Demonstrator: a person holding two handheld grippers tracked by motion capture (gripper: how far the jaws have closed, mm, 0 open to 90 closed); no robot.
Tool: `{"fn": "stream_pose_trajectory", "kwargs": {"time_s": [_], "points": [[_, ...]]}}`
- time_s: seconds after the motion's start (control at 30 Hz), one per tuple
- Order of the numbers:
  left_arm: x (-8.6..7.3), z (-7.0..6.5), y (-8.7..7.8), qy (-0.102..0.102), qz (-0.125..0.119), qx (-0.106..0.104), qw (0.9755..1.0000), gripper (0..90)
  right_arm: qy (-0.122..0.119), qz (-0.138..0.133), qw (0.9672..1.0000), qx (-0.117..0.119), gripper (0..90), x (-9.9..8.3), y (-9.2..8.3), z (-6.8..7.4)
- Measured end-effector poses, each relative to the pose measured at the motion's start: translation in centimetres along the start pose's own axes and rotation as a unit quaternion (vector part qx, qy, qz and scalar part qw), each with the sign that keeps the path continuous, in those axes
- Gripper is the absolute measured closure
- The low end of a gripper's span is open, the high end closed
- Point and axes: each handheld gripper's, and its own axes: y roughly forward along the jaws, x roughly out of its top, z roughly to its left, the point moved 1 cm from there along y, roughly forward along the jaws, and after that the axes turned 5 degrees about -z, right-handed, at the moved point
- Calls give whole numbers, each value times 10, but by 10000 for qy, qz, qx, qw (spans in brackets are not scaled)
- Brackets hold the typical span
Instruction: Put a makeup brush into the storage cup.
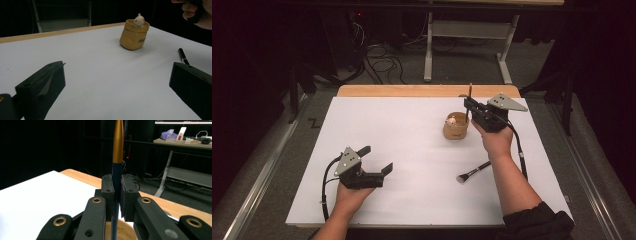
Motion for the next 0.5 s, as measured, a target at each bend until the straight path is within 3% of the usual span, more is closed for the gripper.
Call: {"fn": "stream_pose_trajectory", "kwargs": {"time_s": [0.3,0.5], "points": [[3,0,-3,-50,-79,-30,10000,18,-103,156,9998,-116,844,1,17,-2],[2,0,-3,-60,-56,-31,10000,18,-129,326,9993,-143,844,-8,25,-3]]}}
